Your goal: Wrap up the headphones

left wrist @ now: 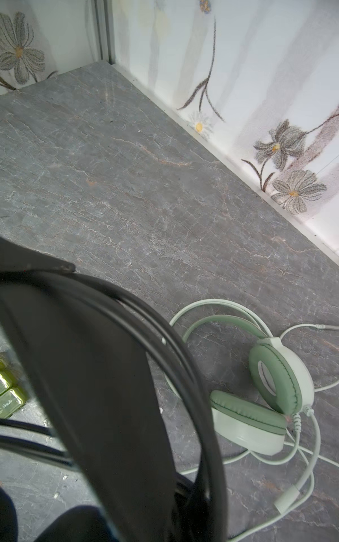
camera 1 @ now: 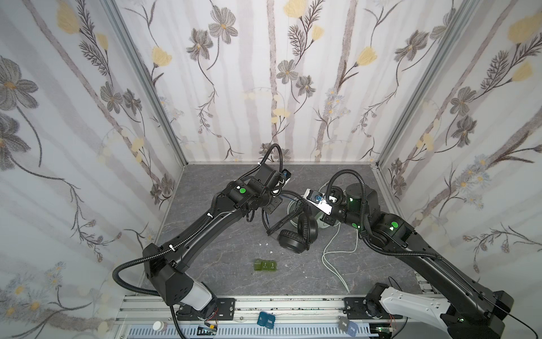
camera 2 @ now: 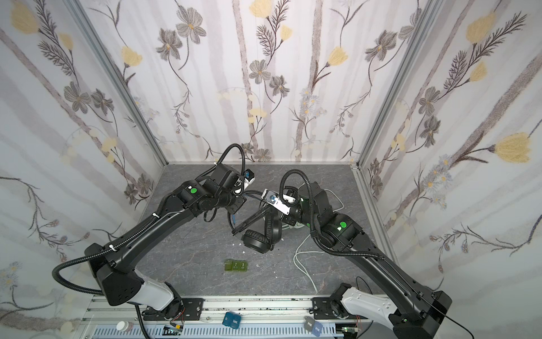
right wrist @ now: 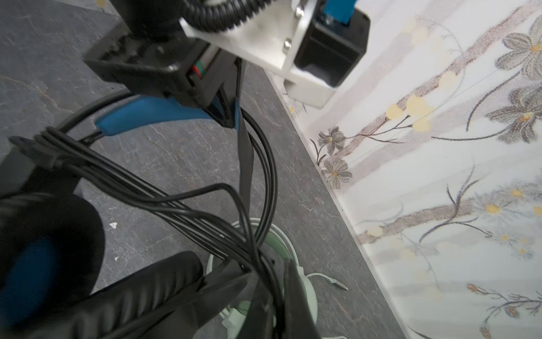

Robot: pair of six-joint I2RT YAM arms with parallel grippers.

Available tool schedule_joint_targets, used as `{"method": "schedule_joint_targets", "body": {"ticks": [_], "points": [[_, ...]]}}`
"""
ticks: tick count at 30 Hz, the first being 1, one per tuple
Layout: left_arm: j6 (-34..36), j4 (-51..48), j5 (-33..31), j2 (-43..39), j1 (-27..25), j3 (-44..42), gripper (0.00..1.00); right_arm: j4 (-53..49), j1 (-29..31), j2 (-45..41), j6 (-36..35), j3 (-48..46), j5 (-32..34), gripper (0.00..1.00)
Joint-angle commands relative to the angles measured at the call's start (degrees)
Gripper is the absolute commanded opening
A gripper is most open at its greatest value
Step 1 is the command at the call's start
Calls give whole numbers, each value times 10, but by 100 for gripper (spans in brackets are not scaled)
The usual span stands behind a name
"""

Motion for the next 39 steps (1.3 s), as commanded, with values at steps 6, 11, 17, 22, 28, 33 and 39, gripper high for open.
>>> {"method": "schedule_joint_targets", "body": {"ticks": [6, 11, 17, 22, 28, 33, 39], "points": [[22, -25, 46, 15, -13, 47, 0, 43, -33, 5, 6, -25, 44, 0], [22, -29, 49, 22, -19, 63, 0, 66, -48, 7, 32, -45, 40, 0], [16, -25, 52, 21, -19, 72, 0, 97, -78, -20, 65, -84, 15, 0], [13, -26, 58, 24, -19, 87, 0, 117, -97, -30, 91, -110, -19, 3], [8, -28, 61, 23, -19, 95, 0, 135, -116, -34, 123, -126, -46, 8], [2, -25, 60, 18, -19, 92, 0, 148, -128, -49, 145, -140, -73, 12], [-7, -15, 60, 13, -20, 90, 0, 158, -132, -64, 158, -162, -83, 18]]}}
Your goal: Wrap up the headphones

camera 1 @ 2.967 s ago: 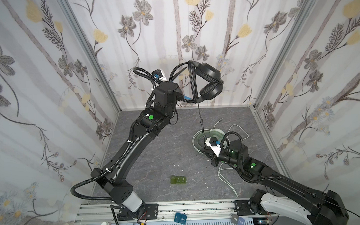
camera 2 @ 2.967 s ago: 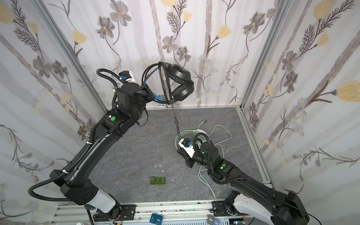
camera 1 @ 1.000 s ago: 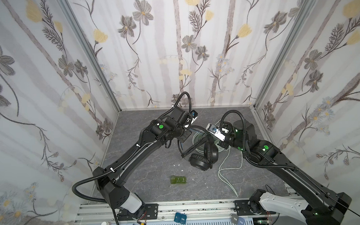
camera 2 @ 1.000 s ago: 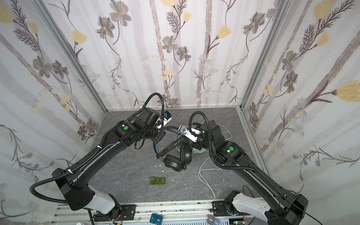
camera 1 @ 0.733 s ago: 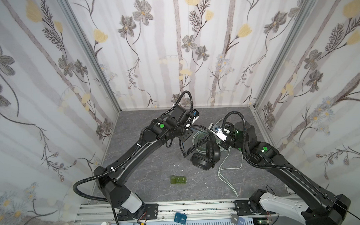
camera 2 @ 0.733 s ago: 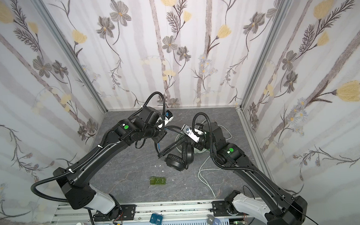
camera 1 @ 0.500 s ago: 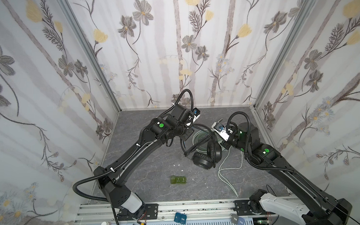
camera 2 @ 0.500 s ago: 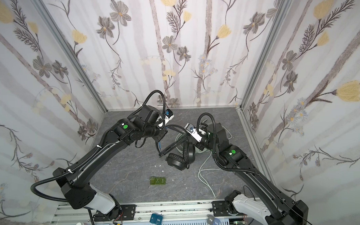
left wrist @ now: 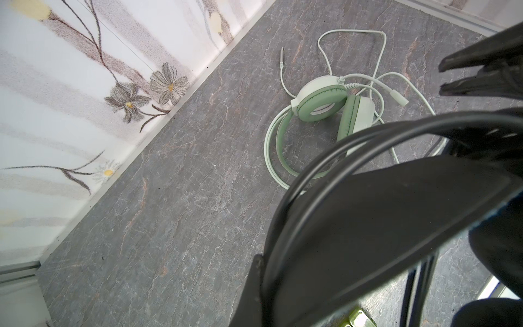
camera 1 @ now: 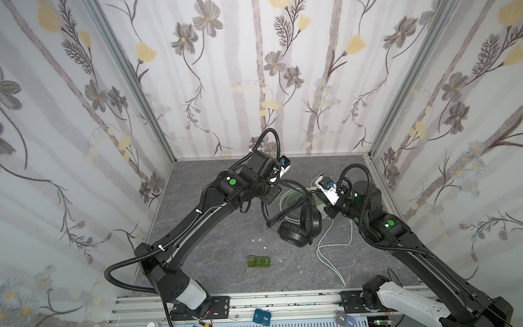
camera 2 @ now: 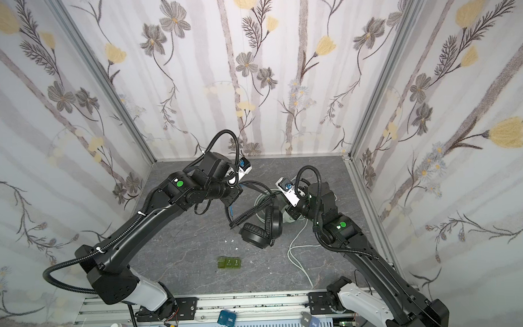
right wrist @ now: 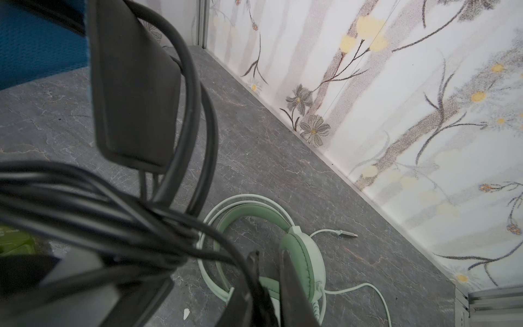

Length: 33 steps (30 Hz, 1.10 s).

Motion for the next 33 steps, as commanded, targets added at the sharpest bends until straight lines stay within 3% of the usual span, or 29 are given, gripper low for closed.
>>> {"method": "schedule_joint_targets", "body": {"ticks": [1, 9, 16, 25, 29, 33], "points": [[-10, 10, 14, -6, -1, 3, 0, 29, -3, -2, 19, -10, -2, 18], [-13, 9, 4, -5, -5, 6, 0, 40, -6, -9, 31, -23, -9, 23], [-18, 0, -7, -1, -5, 8, 0, 54, -14, -29, 46, -46, -15, 43], [-38, -7, -11, -3, -2, 4, 0, 63, -25, -39, 67, -67, -11, 57], [-55, -11, -6, -6, 10, 1, 0, 67, -35, -38, 85, -71, 10, 71], [-79, 4, 15, -18, 28, -13, 0, 67, -52, -32, 100, -71, 17, 79]]}}
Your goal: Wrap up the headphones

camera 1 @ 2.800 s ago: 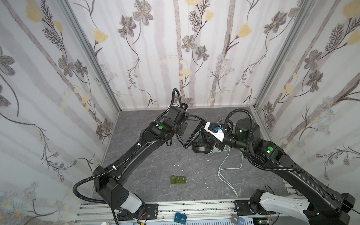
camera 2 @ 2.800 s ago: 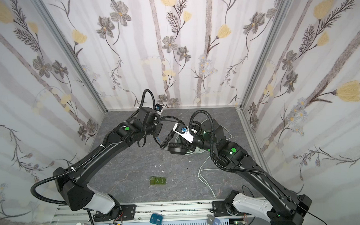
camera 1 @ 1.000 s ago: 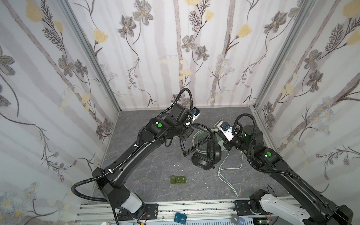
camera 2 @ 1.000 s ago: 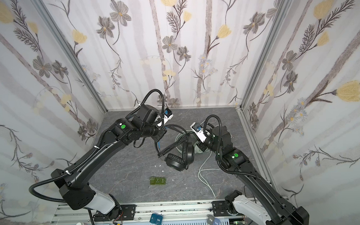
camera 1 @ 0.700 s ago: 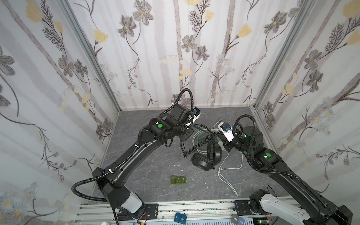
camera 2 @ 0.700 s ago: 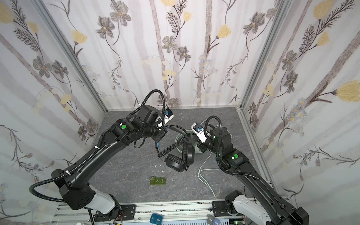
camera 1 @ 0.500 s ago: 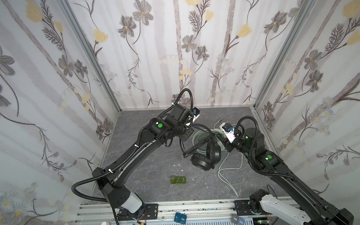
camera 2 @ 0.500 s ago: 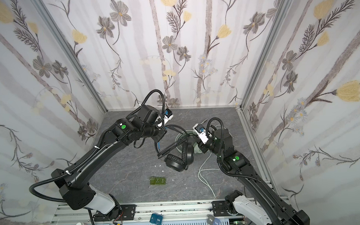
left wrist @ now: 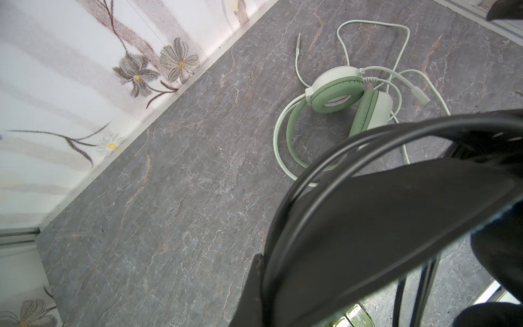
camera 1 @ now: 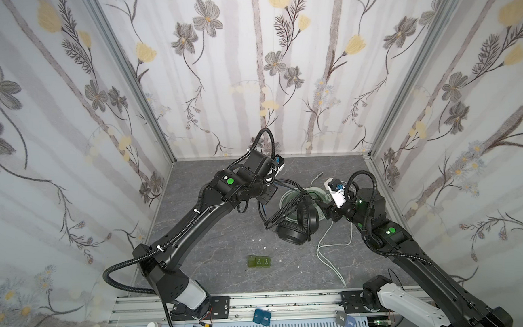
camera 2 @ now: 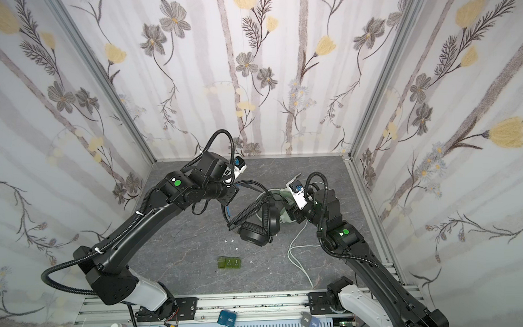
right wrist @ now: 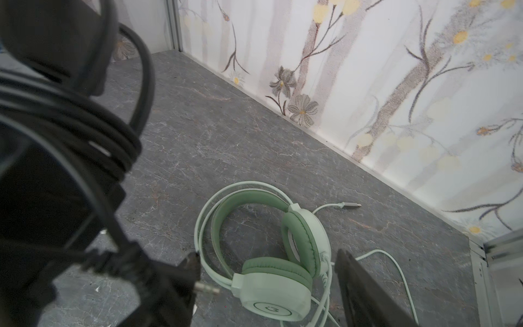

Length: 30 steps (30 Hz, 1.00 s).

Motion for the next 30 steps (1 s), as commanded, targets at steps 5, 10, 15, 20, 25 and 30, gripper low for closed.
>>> {"method": "schedule_joint_targets", "body": {"ticks": [5, 10, 15, 20, 25, 30], "points": [[-37, 23, 37, -9, 14, -3, 0, 35, -15, 14, 29, 6, 8, 91], [-57, 35, 45, -13, 29, -10, 0, 33, -19, 17, 38, 10, 20, 96], [-96, 57, 48, -26, 70, -33, 0, 19, -31, 10, 47, 15, 44, 97], [-142, 88, 38, -23, 106, -65, 0, -2, -34, 10, 47, 33, 56, 100], [-210, 153, 35, -19, 154, -120, 0, -5, -34, 12, 47, 48, 60, 100], [-259, 216, 32, 3, 219, -160, 0, -5, -33, 18, 56, 57, 47, 100]]}}
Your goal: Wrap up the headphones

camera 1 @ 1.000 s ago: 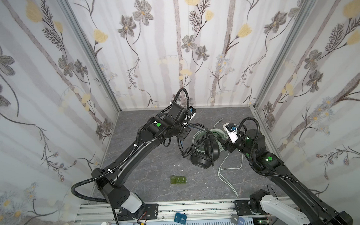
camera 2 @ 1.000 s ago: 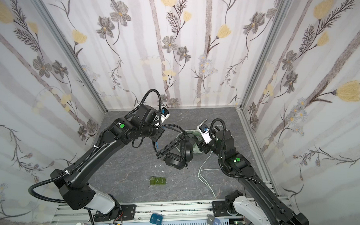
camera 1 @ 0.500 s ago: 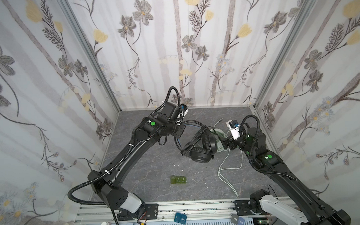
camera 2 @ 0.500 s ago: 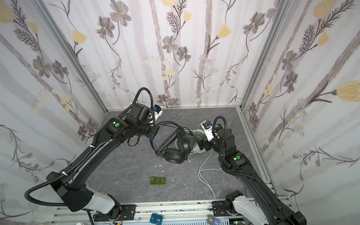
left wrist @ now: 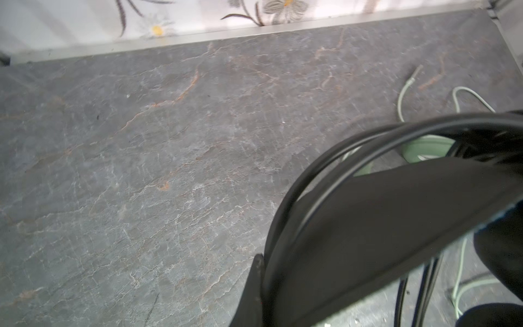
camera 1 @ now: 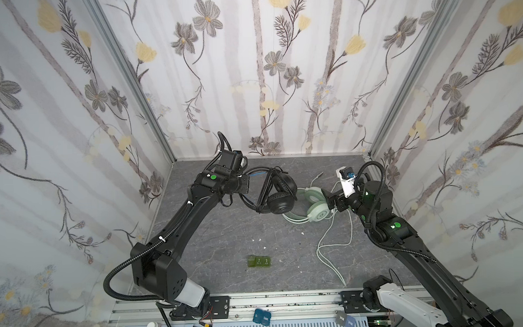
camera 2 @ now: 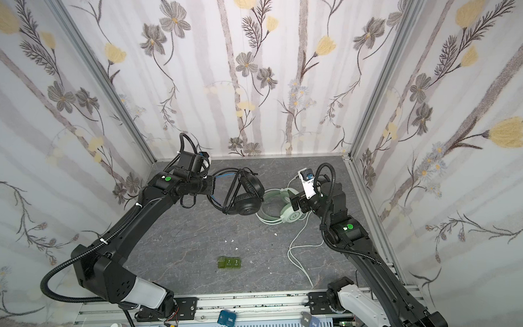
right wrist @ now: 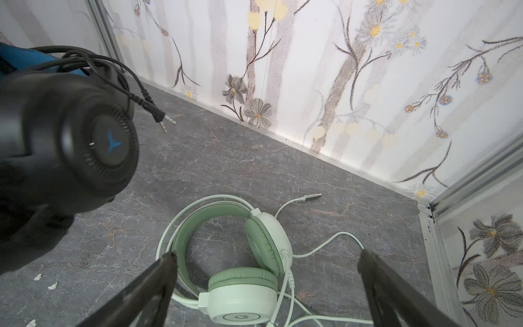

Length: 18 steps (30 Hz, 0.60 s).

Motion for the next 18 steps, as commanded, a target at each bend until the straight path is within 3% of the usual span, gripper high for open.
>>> {"method": "schedule_joint_targets", "body": {"ticks": [1, 9, 18], "points": [[-65, 96, 1, 14, 35, -24, 0, 5, 2, 5, 13, 8, -11, 100], [-96, 168, 11, 120, 115, -16, 0, 7, 2, 18, 27, 21, -35, 100], [-96, 127, 45, 296, 157, 147, 0, 6, 3, 24, 33, 31, -42, 100]]}}
